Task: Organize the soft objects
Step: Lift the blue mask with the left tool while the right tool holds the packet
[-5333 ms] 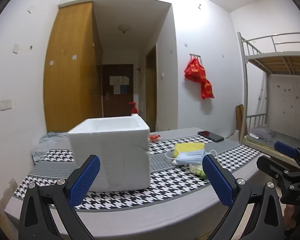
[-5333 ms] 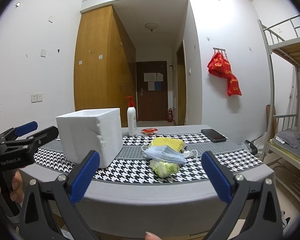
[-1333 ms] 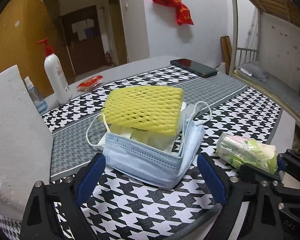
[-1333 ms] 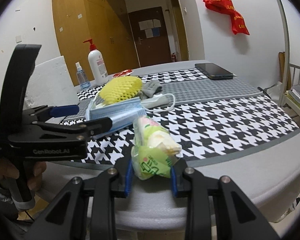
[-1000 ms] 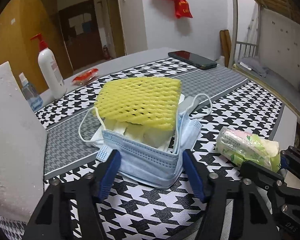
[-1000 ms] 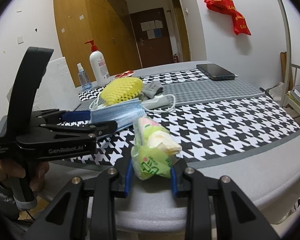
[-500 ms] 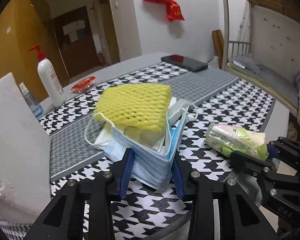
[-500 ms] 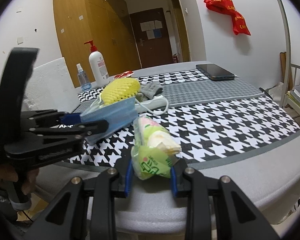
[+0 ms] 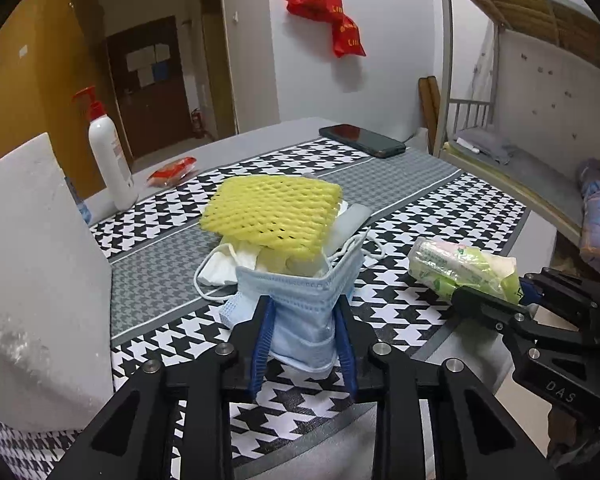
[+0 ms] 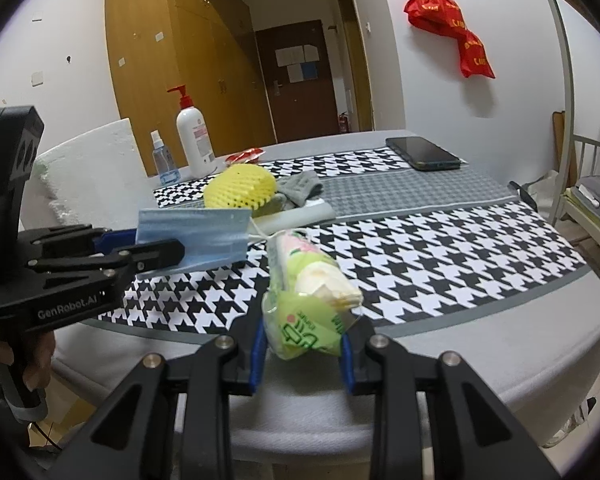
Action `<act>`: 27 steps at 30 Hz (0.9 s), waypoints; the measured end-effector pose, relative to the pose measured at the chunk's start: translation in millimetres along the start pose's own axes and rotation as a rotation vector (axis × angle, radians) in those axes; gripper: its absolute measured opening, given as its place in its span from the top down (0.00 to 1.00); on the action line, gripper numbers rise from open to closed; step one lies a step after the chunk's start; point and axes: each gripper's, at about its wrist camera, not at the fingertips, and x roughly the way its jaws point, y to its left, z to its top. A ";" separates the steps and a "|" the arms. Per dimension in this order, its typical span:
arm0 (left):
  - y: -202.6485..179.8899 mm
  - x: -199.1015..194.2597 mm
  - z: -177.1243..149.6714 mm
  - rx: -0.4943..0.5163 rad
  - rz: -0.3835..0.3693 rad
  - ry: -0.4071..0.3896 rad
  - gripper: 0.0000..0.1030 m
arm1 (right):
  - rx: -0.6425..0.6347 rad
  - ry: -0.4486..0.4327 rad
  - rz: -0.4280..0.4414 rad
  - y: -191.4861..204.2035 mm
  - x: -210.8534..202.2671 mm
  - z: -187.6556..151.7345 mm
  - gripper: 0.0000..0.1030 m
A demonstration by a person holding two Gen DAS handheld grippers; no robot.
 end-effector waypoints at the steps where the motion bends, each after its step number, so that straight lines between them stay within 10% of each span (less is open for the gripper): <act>1: -0.1 -1.4 -0.6 0.002 0.000 -0.005 0.73 | -0.001 -0.001 -0.004 0.4 -1.2 -0.2 0.67; 27: 2.4 -68.3 12.2 0.036 0.007 -0.182 0.87 | -0.019 -0.071 -0.041 12.2 -28.1 12.7 0.67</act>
